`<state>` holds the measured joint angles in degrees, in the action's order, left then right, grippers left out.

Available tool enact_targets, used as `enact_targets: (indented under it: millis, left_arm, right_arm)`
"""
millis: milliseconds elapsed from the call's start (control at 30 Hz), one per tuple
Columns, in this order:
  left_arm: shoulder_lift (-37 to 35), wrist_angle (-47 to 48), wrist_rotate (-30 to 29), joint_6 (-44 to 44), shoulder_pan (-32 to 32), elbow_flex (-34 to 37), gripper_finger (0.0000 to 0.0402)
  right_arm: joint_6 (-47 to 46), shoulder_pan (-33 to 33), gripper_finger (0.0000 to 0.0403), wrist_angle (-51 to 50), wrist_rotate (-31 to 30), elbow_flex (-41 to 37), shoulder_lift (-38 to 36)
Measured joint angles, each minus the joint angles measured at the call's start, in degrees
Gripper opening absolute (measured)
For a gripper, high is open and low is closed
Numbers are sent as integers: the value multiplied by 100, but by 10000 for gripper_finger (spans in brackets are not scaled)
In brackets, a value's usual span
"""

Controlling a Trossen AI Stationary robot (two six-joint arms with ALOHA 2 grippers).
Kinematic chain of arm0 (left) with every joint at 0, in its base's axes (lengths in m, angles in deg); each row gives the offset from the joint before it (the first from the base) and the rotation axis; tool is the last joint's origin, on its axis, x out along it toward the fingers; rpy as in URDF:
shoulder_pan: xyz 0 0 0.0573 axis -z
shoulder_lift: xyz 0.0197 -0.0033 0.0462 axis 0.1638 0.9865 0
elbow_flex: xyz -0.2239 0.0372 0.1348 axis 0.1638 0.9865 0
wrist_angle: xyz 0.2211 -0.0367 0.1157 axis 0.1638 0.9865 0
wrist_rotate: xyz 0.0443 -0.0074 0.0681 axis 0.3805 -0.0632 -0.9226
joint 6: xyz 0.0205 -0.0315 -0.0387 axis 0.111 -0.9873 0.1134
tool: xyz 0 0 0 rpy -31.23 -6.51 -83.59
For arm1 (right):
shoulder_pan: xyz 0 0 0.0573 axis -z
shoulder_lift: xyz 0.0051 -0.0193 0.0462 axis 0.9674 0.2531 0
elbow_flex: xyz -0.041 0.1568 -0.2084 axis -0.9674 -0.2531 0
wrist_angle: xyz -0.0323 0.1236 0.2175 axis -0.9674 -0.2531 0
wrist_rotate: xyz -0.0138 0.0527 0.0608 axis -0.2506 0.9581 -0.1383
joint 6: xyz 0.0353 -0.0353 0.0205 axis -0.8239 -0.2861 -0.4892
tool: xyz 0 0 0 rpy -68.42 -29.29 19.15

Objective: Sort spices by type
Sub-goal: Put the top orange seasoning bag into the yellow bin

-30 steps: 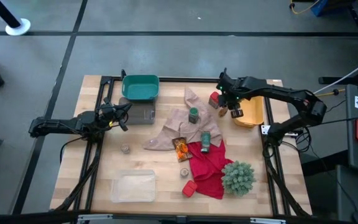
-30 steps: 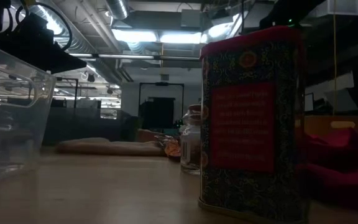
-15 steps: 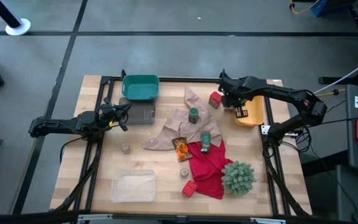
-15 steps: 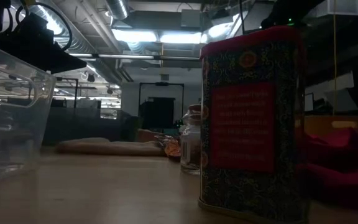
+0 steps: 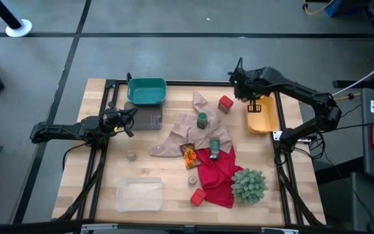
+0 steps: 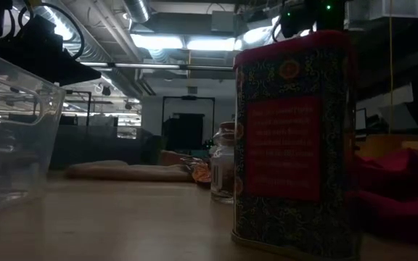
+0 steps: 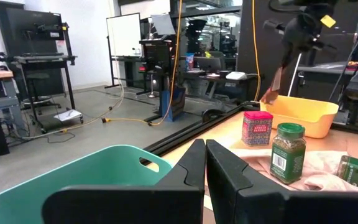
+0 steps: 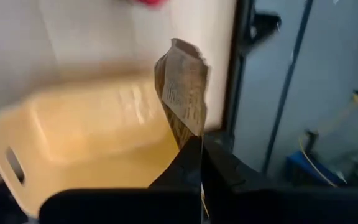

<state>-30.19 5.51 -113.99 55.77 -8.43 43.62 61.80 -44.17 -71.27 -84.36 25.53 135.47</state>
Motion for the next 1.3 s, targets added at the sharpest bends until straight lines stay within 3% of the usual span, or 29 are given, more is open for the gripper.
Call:
enact_targets:
  millis: [367, 733, 1300]
  left_arm:
    - [2, 2, -1, -1, 0, 0, 0]
    - [2, 2, -1, -1, 0, 0, 0]
    - [2, 3, -1, -3, 0, 0, 0]
  right_arm:
    - [-558, 412, 1, -589, -47, -221, -3]
    - [-242, 1066, 0, 238, 269, -1214, -1]
    - [-96, 1133, 15, 556, 144, -1690, -1]
